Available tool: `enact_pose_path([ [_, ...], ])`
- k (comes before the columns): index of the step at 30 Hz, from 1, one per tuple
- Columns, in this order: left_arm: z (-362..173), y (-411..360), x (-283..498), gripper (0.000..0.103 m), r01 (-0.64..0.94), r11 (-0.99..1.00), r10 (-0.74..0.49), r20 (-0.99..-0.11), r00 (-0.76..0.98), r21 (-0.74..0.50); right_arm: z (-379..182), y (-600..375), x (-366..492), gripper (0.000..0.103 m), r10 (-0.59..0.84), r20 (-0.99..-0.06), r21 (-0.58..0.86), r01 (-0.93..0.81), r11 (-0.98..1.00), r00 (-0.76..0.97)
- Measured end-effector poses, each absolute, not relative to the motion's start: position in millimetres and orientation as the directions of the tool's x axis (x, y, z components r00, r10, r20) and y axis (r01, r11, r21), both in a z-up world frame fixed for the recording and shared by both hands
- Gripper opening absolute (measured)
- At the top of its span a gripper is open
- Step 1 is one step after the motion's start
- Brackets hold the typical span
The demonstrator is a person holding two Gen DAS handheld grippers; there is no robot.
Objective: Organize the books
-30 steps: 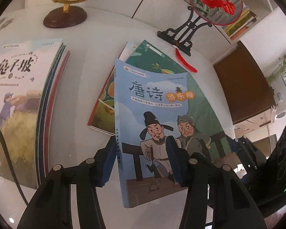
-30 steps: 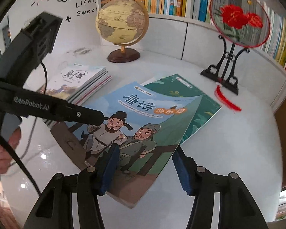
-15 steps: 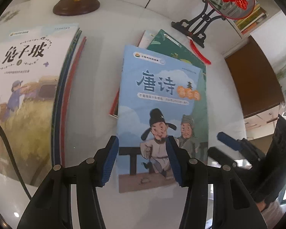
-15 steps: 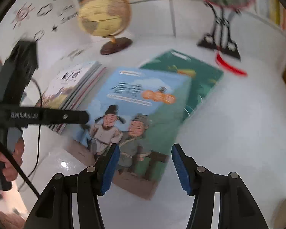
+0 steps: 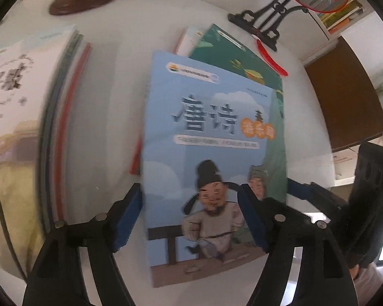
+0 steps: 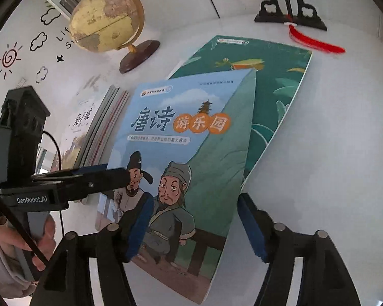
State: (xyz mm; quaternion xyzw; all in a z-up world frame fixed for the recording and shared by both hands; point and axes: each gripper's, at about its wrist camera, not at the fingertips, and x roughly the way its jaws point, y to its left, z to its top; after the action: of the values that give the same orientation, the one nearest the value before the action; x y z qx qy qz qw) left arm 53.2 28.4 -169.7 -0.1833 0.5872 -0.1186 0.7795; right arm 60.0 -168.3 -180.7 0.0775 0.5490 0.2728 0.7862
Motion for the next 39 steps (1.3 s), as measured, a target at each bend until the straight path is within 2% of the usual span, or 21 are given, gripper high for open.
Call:
enact_pose_path([
  [4,-162.5,25.7,43.9,0.072,-0.001,0.909,-0.395,-0.862,0.317,-0.417,-177.4,-170.3,56.5,0.063,0.518,-0.816,0.416,-0.364,0.833,0.254],
  [8,-151.6,34.9,31.9,0.067,-0.010,0.871,-0.455,-0.814,0.360,-0.491,-165.7,-170.9,51.3,0.060,0.536,-0.803,0.412,-0.407,0.815,0.261],
  [15,-142.2,43.8,16.8,0.067,-0.030,0.851,-0.470,-0.786,0.401,-0.524,-142.8,-150.0,27.2,0.048,0.444,-0.822,0.193,-0.560,0.805,0.355],
  [31,-106.9,53.7,2.5,0.067,0.018,0.872,-0.441,-0.768,0.465,-0.490,-114.7,-130.0,-6.7,0.046,0.409,-0.801,0.045,-0.637,0.770,0.438],
  [39,-91.9,62.4,-0.9,0.067,0.046,0.865,-0.458,-0.749,0.479,-0.499,-101.7,-119.2,-15.3,0.046,0.414,-0.786,0.024,-0.646,0.763,0.460],
])
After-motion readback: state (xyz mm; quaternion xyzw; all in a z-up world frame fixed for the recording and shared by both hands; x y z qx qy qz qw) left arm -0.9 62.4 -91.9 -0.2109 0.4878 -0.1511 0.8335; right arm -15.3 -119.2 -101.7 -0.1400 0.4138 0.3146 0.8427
